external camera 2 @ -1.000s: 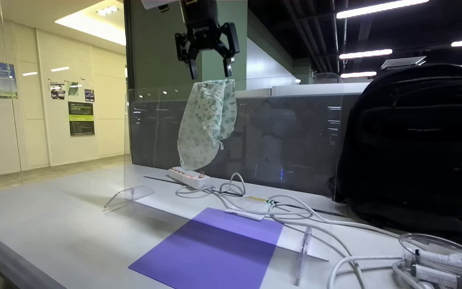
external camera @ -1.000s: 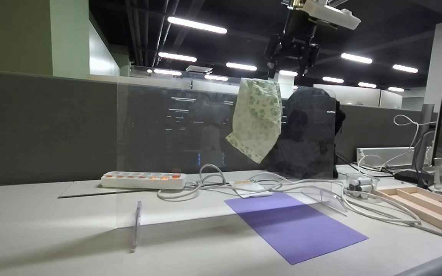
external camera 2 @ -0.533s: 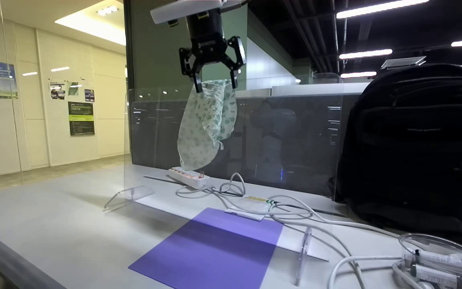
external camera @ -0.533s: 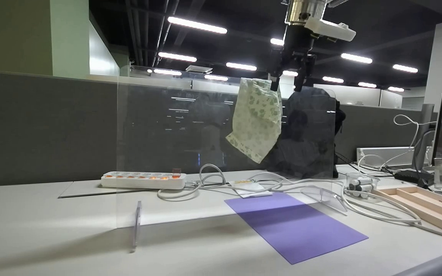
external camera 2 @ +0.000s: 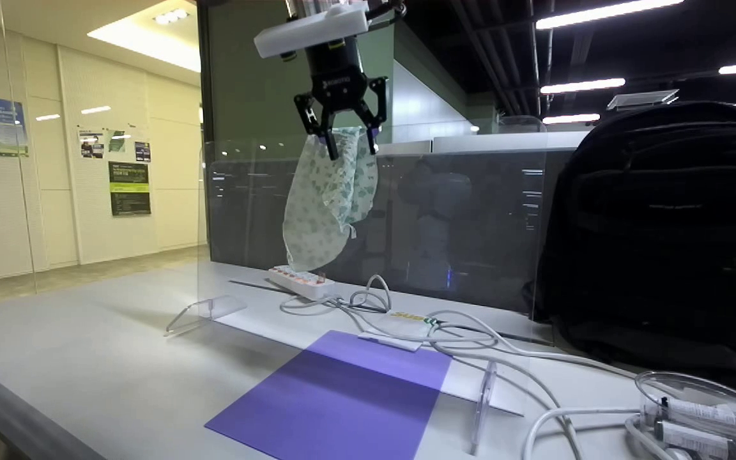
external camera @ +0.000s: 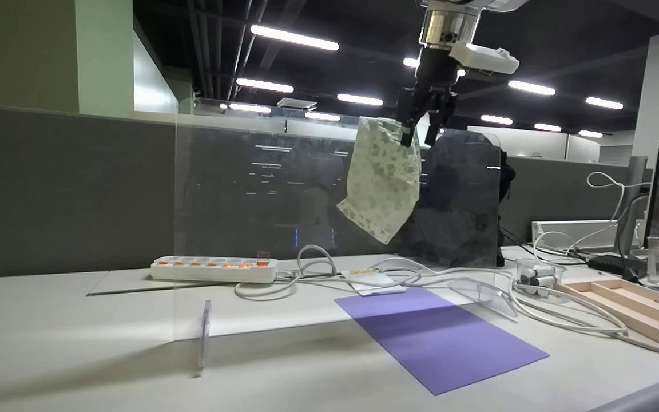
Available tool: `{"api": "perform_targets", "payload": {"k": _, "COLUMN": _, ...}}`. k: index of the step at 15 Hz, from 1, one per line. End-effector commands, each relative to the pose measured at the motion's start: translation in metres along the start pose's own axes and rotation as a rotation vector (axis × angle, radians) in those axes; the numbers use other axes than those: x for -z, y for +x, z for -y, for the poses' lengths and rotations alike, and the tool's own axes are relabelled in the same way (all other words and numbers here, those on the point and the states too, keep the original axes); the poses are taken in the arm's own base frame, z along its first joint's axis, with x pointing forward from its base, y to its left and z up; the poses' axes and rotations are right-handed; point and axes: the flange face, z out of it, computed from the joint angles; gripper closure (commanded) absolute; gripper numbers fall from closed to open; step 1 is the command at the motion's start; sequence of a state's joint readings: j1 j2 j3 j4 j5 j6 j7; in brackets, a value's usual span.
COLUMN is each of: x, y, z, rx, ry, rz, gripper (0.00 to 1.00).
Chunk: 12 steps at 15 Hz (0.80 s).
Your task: Take the cloth off the countertop shield and put it on the mat
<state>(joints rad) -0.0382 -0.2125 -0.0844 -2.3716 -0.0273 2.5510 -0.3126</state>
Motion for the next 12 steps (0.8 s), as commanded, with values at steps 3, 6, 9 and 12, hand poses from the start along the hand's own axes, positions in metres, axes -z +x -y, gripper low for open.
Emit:
{"api": "perform_targets", "payload": {"k": 3, "x": -0.008, "y": 0.007, "z": -0.004, "rx": -0.007, "ry": 0.084, "rz": -0.009, "gripper": 0.76}}
{"api": "perform_targets", "payload": {"k": 6, "x": -0.008, "y": 0.006, "z": -0.001, "rx": 0.004, "ry": 0.13, "rz": -0.013, "gripper": 0.95}}
{"api": "perform_targets", "payload": {"k": 9, "x": -0.005, "y": 0.005, "z": 0.004, "rx": 0.031, "ry": 0.167, "rz": -0.009, "gripper": 1.0}}
{"api": "perform_targets", "payload": {"k": 12, "x": -0.006, "y": 0.003, "z": 0.018, "rx": 0.083, "ry": 0.226, "rz": 0.038, "gripper": 1.0}}
